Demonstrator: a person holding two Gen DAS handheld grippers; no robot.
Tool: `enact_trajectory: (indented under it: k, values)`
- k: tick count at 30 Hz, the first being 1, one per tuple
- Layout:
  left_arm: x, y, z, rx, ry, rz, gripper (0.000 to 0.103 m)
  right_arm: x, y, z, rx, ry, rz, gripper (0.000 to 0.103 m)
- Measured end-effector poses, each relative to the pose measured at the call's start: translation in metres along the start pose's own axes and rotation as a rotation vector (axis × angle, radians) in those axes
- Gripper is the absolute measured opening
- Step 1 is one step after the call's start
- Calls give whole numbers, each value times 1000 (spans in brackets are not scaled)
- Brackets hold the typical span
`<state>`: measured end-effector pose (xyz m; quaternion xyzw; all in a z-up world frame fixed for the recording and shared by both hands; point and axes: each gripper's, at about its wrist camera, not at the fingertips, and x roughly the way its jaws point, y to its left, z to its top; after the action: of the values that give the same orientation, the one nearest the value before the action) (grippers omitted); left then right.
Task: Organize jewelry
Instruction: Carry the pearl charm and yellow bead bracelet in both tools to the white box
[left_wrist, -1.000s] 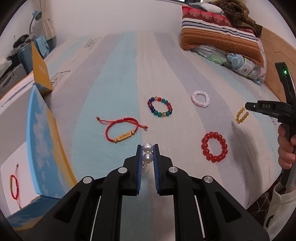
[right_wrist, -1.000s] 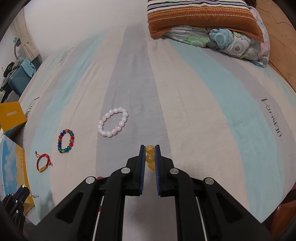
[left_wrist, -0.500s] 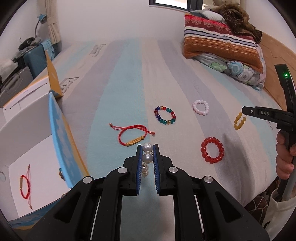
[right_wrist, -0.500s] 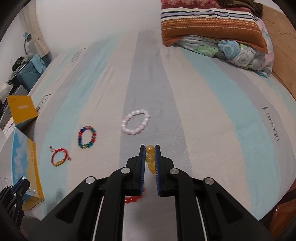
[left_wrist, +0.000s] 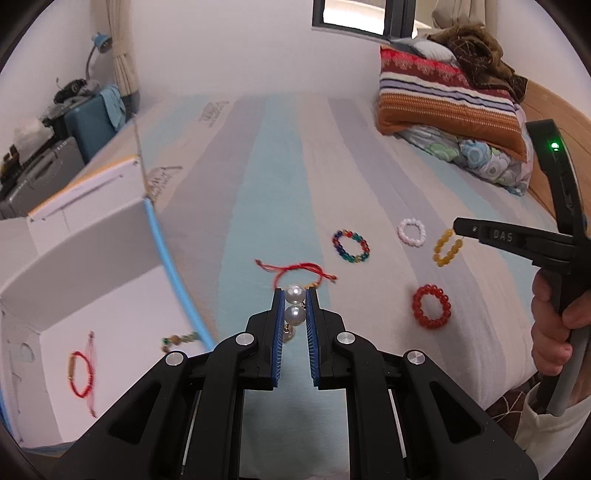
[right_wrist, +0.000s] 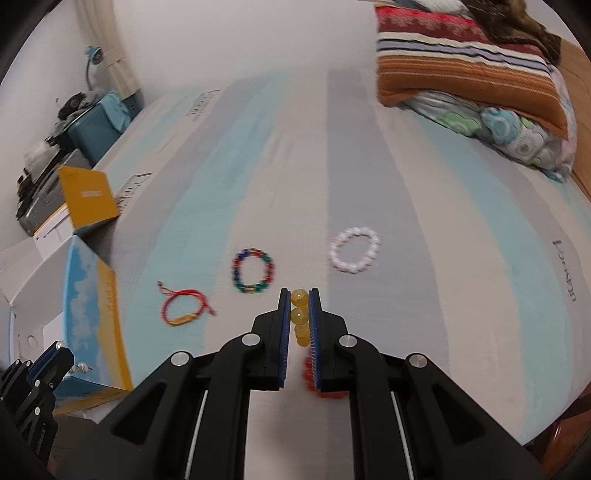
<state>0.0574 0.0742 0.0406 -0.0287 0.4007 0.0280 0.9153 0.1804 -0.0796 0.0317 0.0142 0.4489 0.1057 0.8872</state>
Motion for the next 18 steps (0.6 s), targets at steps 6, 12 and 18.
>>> enact_trajectory:
  k: [6, 12, 18]
  values:
    - [-23, 24, 4, -23, -36, 22, 11, -5, 40, 3, -52, -7, 18, 9]
    - [-45, 52, 7, -53, -72, 56, 11, -18, 84, 8, -107, -32, 46, 9]
    - [-65, 84, 5, -85, -94, 107, 11, -33, 130, 11, -177, -61, 68, 9]
